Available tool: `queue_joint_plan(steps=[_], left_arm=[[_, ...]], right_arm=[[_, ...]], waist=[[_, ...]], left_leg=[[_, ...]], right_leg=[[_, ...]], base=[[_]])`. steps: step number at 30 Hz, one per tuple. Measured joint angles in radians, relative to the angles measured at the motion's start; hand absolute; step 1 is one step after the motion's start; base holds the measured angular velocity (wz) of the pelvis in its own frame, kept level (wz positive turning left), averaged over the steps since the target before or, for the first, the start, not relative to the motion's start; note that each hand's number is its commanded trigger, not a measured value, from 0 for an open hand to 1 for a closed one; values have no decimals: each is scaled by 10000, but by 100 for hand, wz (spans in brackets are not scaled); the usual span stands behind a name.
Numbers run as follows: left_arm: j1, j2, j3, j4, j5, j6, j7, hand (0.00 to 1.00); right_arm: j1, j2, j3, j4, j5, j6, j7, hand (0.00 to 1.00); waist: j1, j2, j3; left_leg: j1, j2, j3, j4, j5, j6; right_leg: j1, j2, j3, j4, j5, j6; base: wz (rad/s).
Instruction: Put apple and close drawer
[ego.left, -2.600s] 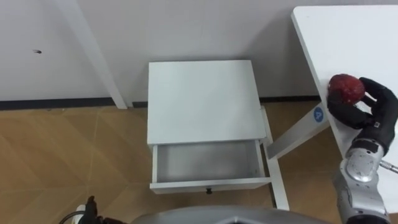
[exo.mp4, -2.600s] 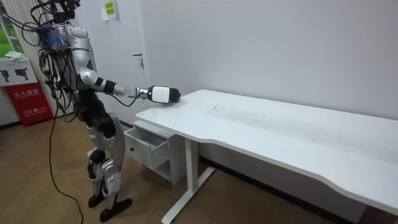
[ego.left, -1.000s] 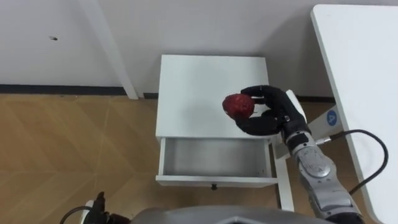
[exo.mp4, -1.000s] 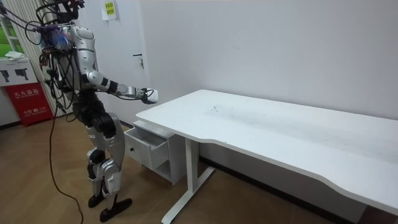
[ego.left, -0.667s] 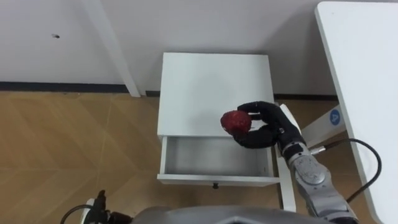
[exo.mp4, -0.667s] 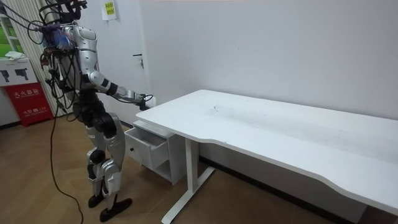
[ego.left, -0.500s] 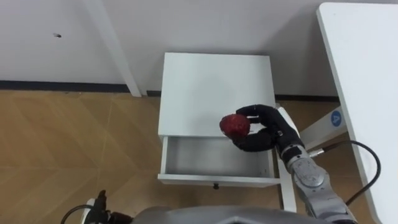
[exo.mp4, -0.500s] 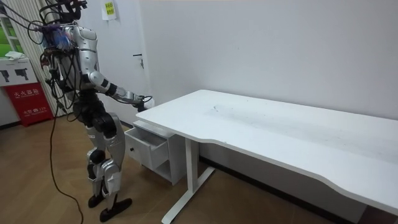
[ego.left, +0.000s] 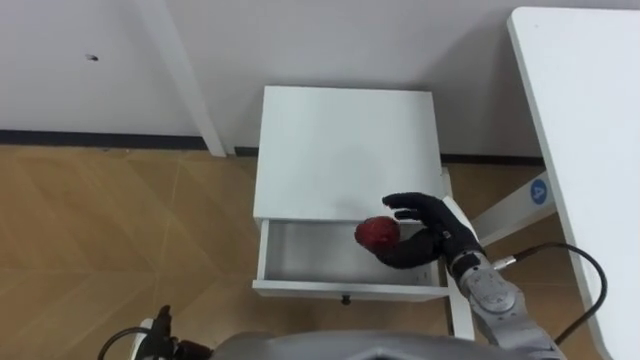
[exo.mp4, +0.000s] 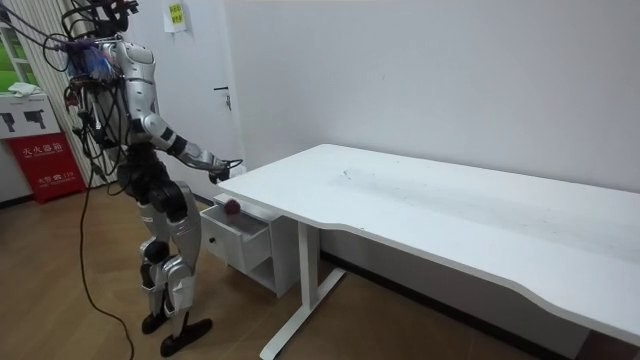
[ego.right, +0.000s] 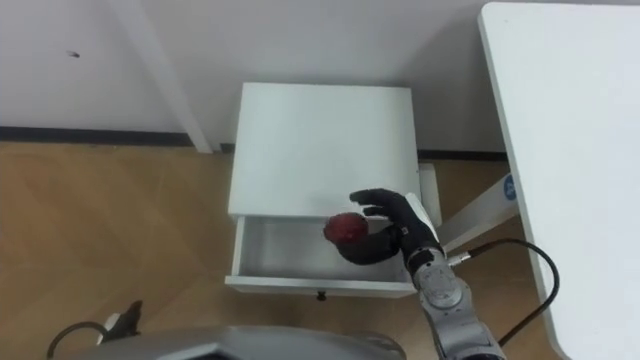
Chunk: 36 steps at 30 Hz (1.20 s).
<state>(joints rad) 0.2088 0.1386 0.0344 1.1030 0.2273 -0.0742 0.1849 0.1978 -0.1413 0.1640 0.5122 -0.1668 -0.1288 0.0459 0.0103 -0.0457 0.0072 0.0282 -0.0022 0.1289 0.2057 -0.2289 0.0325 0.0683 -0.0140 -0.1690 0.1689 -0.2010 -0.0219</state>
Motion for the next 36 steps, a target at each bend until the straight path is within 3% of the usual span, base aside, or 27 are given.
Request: queue_joint_plan(steps=[23,27,31,34,35,36], left_arm=[[80,-40,18,-73,96,-18,273,0],[91,-46,34,-82,181,-50,303,0],[146,-51,42,-77,158,-61,294,0],[-22,-58,44,99,180,-70,162,0],[-179,-77,42,321,181,-58,82,0],[-273,-60,44,508,196,-59,-8,0]], right_arm=[[25,-3,-27,799,81,-8,-23,0],[-52,-6,-323,1777,146,-115,-116,0],[62,-6,-718,2634,283,-24,-212,0],[84,-53,-1261,3102,545,-12,-483,0],[80,-118,-1509,3425,668,18,-633,0],[84,-157,-1743,3682,828,111,-793,0]], waist=[[0,-50,-38],[5,-26,-70],[-28,49,-53],[-184,172,-7],[-179,295,-9],[-211,367,-7]], left_leg=[[17,6,72,-3,-1,1],[108,6,67,-4,-1,1],[157,3,46,126,-6,3],[-91,-101,74,540,-102,153],[-74,-113,140,554,-225,224],[-66,-198,185,605,-276,317]], right_leg=[[-13,-7,45,15,0,1],[69,-16,25,9,0,1],[181,-46,-51,90,-2,3],[-292,-240,-284,1176,-216,165],[-814,-378,-248,2341,-392,350],[-1520,-651,-258,3903,-399,376]], base=[[0],[0],[3],[14],[5],[6]])
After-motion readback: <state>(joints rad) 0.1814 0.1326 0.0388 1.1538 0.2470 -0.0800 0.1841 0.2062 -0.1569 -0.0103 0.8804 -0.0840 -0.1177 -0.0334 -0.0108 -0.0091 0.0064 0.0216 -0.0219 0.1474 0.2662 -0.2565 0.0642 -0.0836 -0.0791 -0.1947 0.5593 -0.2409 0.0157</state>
